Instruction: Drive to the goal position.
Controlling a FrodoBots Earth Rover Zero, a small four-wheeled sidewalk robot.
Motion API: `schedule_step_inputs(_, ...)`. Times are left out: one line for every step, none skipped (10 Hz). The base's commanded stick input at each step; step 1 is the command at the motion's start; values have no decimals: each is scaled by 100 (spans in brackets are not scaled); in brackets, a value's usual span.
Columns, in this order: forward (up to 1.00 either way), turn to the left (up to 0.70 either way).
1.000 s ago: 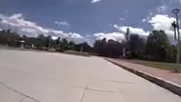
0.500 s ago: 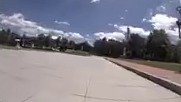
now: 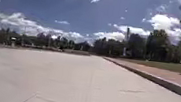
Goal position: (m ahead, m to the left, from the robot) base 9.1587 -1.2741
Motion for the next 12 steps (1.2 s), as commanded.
schedule_step_inputs(70,0)
schedule_step_inputs(70,0)
schedule_step_inputs(70,0)
schedule_step_inputs(70,0)
schedule_step_inputs(70,0)
schedule_step_inputs(70,0)
schedule_step_inputs(70,0)
schedule_step_inputs(70,0)
schedule_step_inputs(70,0)
schedule_step_inputs(70,0)
schedule_step_inputs(70,0)
schedule_step_inputs(70,0)
